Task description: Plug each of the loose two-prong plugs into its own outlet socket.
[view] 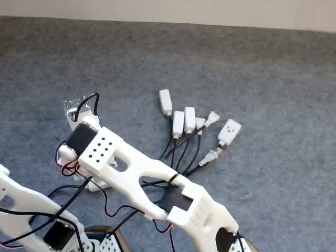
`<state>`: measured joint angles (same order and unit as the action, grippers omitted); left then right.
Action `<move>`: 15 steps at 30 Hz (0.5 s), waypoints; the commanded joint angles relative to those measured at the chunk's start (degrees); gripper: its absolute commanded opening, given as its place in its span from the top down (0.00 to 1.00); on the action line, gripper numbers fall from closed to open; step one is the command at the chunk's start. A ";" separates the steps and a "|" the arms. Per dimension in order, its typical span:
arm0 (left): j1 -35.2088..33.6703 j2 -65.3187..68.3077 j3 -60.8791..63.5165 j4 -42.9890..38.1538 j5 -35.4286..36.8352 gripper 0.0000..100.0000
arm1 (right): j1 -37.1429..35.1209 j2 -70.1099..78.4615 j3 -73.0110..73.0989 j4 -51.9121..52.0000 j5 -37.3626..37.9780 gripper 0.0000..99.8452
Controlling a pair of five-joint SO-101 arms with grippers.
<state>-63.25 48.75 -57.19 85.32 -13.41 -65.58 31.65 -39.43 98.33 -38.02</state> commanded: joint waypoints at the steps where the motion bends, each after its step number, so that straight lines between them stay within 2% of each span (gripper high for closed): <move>1: -0.84 -1.10 -2.42 0.18 -0.53 0.59 | 1.19 -0.84 -2.24 0.04 -0.62 1.00; 15: -1.98 -1.10 -2.51 0.18 -0.53 0.59 | 1.10 6.55 -2.86 -0.04 -1.41 1.00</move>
<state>-64.22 48.75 -57.19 85.32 -13.41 -64.97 36.48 -41.63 98.07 -38.55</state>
